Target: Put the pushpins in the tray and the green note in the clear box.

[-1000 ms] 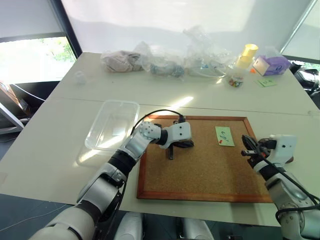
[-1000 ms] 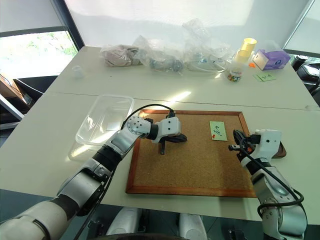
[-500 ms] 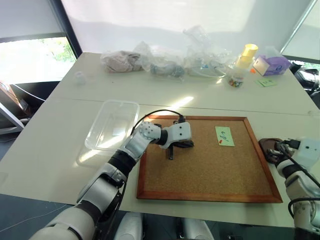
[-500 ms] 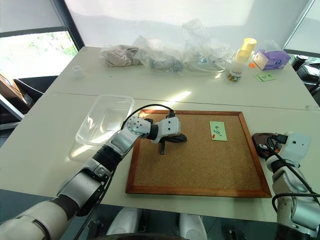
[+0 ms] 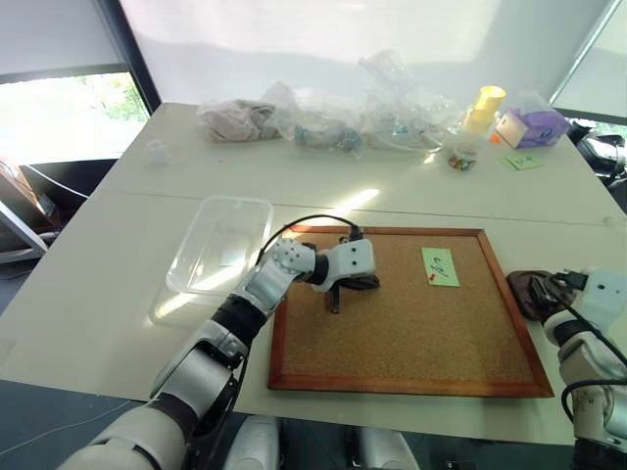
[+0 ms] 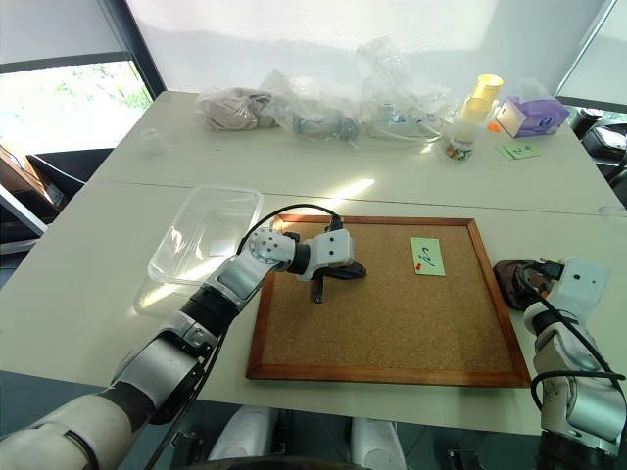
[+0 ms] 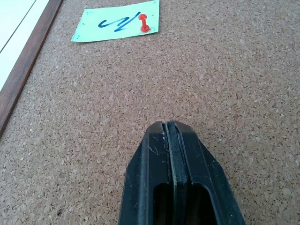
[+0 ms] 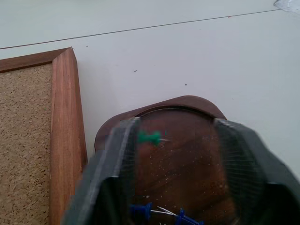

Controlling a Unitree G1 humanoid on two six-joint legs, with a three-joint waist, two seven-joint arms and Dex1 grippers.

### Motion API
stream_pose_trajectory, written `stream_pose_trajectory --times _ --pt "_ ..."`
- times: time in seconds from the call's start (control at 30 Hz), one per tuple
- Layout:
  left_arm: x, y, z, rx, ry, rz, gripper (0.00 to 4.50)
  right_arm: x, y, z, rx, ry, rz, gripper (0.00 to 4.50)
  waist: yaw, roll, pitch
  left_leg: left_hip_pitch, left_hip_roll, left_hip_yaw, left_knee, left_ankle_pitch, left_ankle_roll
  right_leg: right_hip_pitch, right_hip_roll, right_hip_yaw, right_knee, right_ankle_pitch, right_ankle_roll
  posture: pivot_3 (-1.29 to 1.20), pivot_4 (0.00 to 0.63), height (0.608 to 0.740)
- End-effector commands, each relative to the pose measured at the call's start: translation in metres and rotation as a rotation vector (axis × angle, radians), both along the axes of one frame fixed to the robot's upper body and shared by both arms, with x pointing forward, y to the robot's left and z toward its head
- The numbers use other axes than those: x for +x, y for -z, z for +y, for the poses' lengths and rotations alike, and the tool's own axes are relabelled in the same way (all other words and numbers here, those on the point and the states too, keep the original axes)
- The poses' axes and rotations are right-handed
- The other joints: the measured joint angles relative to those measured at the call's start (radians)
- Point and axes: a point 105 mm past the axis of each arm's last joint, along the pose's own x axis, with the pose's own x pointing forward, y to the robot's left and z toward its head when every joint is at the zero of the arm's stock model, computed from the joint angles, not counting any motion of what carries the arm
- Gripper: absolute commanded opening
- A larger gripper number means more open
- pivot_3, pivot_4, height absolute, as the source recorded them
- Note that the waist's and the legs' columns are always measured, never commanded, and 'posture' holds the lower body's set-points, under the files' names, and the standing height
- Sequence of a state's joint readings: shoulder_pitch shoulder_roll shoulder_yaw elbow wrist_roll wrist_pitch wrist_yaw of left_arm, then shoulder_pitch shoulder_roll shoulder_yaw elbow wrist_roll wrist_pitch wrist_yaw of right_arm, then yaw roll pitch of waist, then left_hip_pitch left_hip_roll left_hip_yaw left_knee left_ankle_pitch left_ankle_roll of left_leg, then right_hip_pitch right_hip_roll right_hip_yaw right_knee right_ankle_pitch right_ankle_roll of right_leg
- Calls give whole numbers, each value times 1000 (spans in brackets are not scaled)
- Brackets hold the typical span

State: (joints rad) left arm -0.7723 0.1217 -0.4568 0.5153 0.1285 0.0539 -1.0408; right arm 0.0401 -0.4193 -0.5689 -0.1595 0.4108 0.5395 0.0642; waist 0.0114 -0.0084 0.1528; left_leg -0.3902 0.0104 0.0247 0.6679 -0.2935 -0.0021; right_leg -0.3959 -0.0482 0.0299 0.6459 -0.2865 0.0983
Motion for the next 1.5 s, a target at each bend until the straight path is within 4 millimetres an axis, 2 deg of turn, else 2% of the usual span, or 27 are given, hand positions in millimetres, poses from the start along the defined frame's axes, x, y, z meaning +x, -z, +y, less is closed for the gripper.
stream_pose_trajectory --times 0.03,0.47,0.53,0.67,0.77,1.03,1.2,1.4,1.5 --pt "-8 22 2 71 13 52 0 -6 -15 -9 -30 36 -49 4411 0 0 0 0 0 0 0 0 0 0 0 0 0 0 0 0 150 740" --pt "-8 22 1 67 14 52 0 -13 -19 -4 -53 29 -59 4411 0 0 0 0 0 0 0 0 0 0 0 0 0 0 0 0 150 740" --pt "-8 22 1 67 13 52 0 -12 -26 6 -72 -19 -90 4411 0 0 0 0 0 0 0 0 0 0 0 0 0 0 0 0 150 740" --pt "-9 22 1 68 15 53 0 -7 -42 41 -97 -194 -164 4411 -2 0 0 0 0 0 0 0 0 0 0 0 0 0 0 0 150 740" --pt "-9 22 2 67 19 54 0 -4 -47 76 -91 -355 -176 4411 -1 0 0 0 0 0 0 0 0 0 0 0 0 0 0 0 150 740" --pt "-4 19 3 54 8 42 0 8 -34 135 -24 -614 -113 4411 0 0 0 0 0 0 0 0 0 0 0 0 0 0 0 0 150 740" --pt "-2 18 4 51 4 36 0 18 -19 144 -18 -643 -56 4411 2 0 0 0 0 0 0 0 0 0 0 0 0 0 0 0 150 740" --pt "-2 19 5 51 -1 35 0 25 -10 145 0 -638 -38 4411 1 0 0 0 0 0 0 0 0 0 0 0 0 0 0 0 150 740" --pt "-2 19 6 51 -5 37 0 26 -7 144 6 -634 -27 3568 1 0 0 0 0 0 0 0 0 0 0 0 -1 0 0 0 150 740"
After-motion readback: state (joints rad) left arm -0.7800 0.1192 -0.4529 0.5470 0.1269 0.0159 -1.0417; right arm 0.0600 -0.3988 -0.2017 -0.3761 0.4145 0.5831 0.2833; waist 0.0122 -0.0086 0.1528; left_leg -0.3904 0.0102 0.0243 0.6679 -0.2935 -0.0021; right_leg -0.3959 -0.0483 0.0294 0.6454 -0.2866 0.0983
